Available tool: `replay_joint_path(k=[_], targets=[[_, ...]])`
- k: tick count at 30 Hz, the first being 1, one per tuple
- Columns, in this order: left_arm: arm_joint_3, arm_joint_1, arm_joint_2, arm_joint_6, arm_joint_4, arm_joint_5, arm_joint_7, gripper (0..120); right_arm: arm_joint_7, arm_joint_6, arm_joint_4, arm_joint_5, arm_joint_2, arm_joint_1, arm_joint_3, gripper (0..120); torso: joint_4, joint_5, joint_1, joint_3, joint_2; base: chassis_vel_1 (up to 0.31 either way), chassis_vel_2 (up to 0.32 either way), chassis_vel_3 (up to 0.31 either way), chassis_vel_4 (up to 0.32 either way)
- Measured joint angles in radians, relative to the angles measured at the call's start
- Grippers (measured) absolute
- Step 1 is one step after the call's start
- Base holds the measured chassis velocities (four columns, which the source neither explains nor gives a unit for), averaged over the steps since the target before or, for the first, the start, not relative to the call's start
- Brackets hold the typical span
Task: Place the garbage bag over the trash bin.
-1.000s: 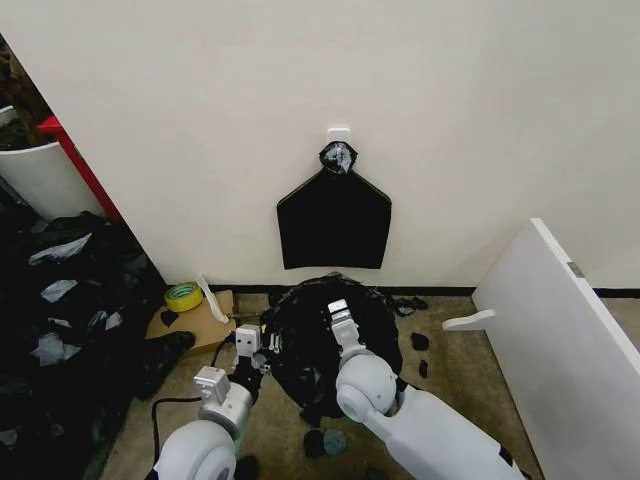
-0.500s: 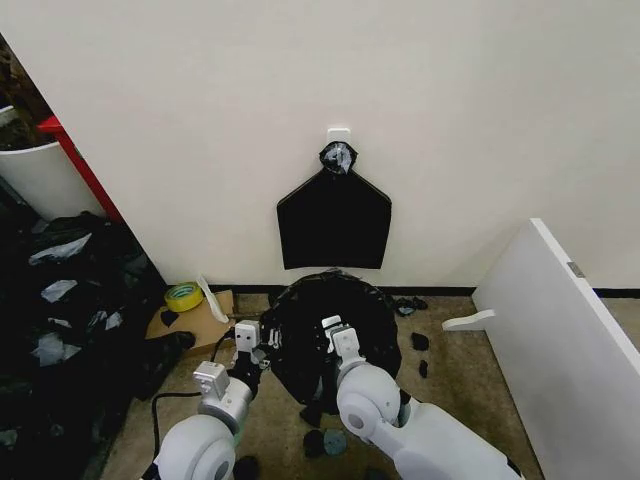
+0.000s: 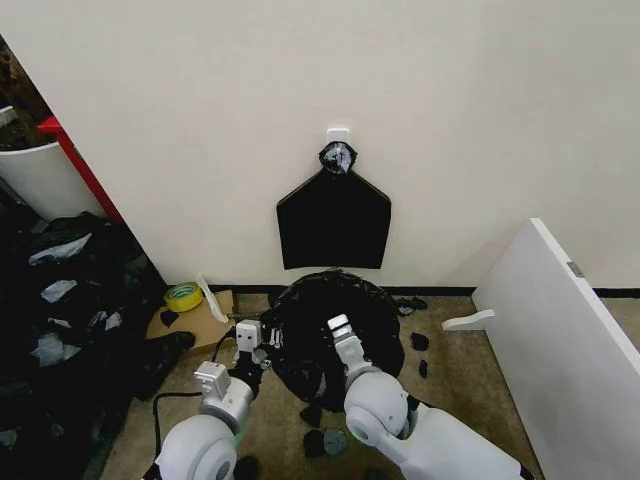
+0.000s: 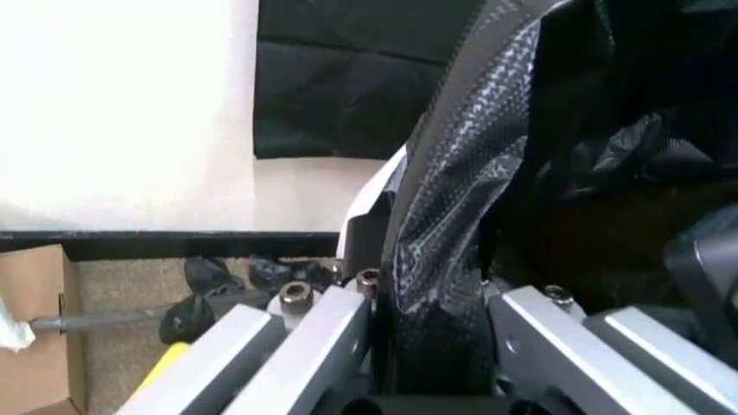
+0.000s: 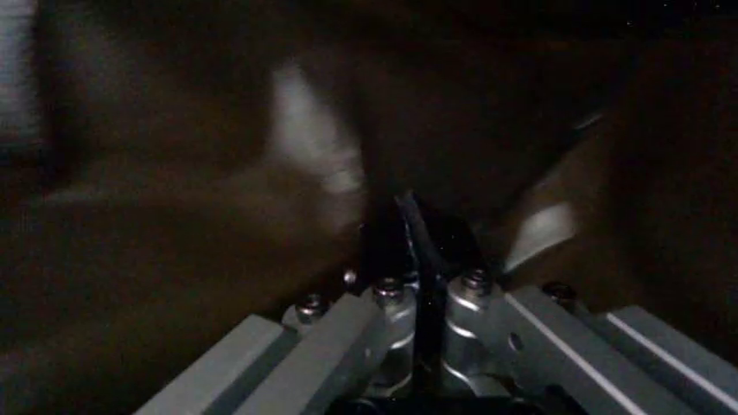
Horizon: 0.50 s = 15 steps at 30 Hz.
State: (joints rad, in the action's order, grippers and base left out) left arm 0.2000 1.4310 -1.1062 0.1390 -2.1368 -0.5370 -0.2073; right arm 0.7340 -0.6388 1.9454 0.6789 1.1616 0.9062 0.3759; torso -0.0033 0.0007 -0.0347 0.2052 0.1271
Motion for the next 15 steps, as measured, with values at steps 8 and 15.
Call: replay_joint_path(k=[8, 15], targets=[[0.014, 0.003, 0.02, 0.0, -0.007, -0.001, 0.0, 0, 0.098, -0.087, 0.005, 0.098, -0.02, -0.033, 0.026, 0, 0.0, 0.0, 0.0, 0.0, 0.0, 0.0, 0.0, 0.0, 0.0], [0.005, -0.001, 0.013, -0.001, -0.009, -0.001, 0.002, 0, 0.107, -0.094, -0.038, 0.059, -0.039, -0.049, 0.07, 0, 0.0, -0.0001, 0.0, 0.0, 0.0, 0.0, 0.0, 0.0, 0.0]])
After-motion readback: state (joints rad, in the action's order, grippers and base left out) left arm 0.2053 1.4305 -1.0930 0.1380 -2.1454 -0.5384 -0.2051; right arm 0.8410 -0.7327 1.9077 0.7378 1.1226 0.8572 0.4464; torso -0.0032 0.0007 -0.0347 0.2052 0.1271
